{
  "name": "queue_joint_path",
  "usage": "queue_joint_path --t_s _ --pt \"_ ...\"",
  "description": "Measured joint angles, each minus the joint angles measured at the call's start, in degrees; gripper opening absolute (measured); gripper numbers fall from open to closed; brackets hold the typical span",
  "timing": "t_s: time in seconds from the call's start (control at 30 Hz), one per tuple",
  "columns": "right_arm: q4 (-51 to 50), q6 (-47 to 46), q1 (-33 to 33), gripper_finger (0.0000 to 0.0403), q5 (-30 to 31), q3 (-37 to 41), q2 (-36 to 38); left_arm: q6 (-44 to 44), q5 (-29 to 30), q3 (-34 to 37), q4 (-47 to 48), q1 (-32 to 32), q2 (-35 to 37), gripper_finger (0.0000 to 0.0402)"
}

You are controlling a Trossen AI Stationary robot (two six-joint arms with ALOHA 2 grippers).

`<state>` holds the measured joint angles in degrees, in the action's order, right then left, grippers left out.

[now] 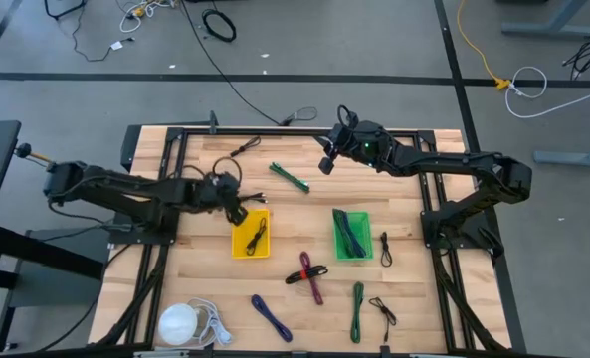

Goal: Pick & Place USB Port
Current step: Put the black charger cable into the yellow bin

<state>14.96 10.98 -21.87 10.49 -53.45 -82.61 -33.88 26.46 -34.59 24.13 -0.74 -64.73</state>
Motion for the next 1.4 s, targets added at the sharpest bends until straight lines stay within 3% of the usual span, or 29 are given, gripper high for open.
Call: queue_joint_path --t_s 0.4,0.67,0.87,1.07,1.4 --pt "-0.6 -0.2 4.0 0.0073 -8.5 1.1 0.0 20.4 0.2 0.0 -2.1 -20.1 -0.1 0.0117" --pt "-0.4 0.7 10.3 0.0073 -8.5 1.8 0.0 30.2 -10.5 0.0 -10.4 -30.9 -0.1 0.0117" --pt "-0.3 1.5 14.3 0.0073 -8.5 1.8 0.0 33.2 -11.7 0.0 -11.6 -37.3 -0.4 0.0117" --pt "1.7 1.5 17.2 0.0073 -8.4 1.8 0.0 34.7 -15.2 0.0 -12.6 -42.3 -5.3 0.0117" --pt "3.3 1.5 19.8 0.0073 -8.3 1.9 0.0 36.1 -14.5 0.0 -19.8 -42.3 -9.1 0.0117"
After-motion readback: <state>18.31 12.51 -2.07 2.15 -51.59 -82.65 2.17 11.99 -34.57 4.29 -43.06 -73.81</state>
